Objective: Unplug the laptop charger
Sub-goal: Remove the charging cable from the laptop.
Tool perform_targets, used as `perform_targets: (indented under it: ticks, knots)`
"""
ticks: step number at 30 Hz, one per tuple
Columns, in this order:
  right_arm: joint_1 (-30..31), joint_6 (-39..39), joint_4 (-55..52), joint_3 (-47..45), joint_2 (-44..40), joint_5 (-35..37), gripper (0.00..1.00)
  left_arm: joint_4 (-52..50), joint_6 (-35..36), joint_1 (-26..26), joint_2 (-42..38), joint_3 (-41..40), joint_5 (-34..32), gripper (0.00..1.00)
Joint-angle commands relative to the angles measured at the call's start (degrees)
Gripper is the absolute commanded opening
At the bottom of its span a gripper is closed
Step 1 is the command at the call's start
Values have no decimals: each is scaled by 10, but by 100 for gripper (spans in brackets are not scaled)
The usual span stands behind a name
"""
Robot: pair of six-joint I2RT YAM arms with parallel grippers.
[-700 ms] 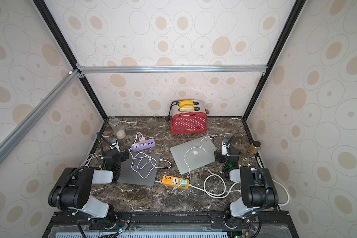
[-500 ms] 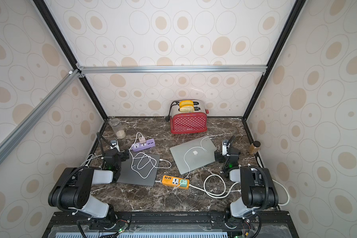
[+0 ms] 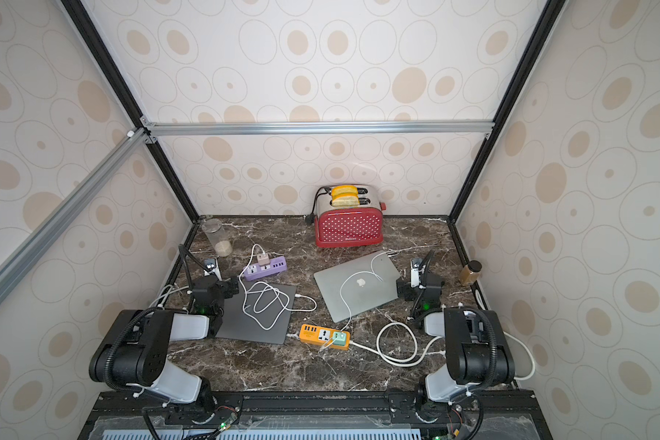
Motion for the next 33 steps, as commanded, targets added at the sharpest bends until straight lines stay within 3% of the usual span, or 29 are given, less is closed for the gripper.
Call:
perform_targets:
  ticks: [1,4,7,9,12,15,21,24,27,33]
  knots:
    - [-3,-2,7,4,2,0,100,-1,-2,3,-1,14,0,99]
    - [-2,-6,0,11,-8,0,96,-4,6,3,-19,13,12,99]
    - [-2,-3,-190,79,-85,16,95,-197,0,-4,-107,81,-16,99]
    - [-3,6,-314,138,-122,56,95,-331,-68,-6,-151,149,-49,99]
    - [-3,43,-506,238,-151,68,93,-463,-152,-12,-172,234,10,89]
    - [-3,90,-643,312,-166,41,92,-563,-155,-69,-154,314,46,81]
    - [-3,181,-767,405,-150,13,88,-697,-131,-200,-113,415,69,68]
    - [-4,168,-785,437,-111,-24,80,-713,-146,-227,-100,436,126,60]
    - [-7,169,-777,457,-67,-22,80,-714,-161,-259,-76,457,187,52]
    - [-17,249,-786,531,41,-60,69,-745,-159,-318,27,521,208,38]
